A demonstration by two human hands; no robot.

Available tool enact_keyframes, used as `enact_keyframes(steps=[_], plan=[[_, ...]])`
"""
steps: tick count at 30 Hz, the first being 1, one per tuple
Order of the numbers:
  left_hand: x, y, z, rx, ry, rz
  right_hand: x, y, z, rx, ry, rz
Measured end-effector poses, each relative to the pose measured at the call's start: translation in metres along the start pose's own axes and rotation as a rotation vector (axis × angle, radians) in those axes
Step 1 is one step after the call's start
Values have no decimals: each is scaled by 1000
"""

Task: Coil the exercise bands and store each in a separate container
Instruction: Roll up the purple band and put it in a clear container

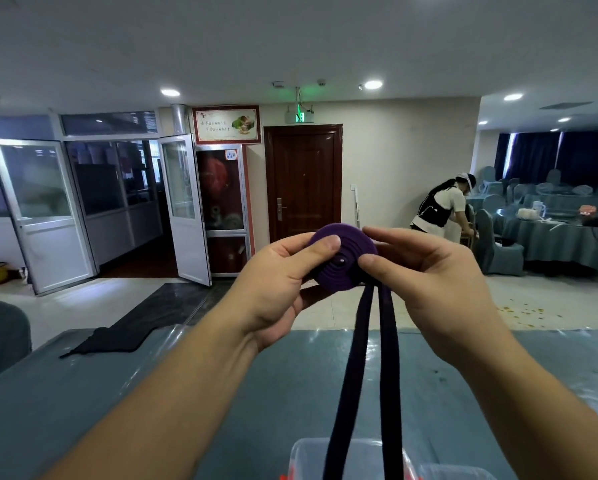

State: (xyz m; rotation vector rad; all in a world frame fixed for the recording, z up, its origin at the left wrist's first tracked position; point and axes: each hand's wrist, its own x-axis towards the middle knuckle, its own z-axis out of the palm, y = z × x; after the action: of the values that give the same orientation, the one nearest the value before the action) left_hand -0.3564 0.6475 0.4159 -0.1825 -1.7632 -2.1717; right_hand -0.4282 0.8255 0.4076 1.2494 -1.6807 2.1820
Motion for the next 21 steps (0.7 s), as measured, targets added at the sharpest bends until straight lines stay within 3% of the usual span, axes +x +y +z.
enact_keyframes(steps=[2,6,8,13,18,21], plan=[[0,0,-2,-24,25,-1,2,0,1,-20,-21,6],[-2,12,-9,229,-19,5,11,-12,-3,-167,-171,15],[-2,15,-9,229,-4,49,11,-15,0,-117,-142,-7],[-2,8,3,-38,61,102,6,-8,9,41,11,-54],[-4,20,-7,217,-15,64,12,-18,-1,-69,-112,-4],[-3,23,-7,201,-8,57,13,-22,0,-47,-130,-15]])
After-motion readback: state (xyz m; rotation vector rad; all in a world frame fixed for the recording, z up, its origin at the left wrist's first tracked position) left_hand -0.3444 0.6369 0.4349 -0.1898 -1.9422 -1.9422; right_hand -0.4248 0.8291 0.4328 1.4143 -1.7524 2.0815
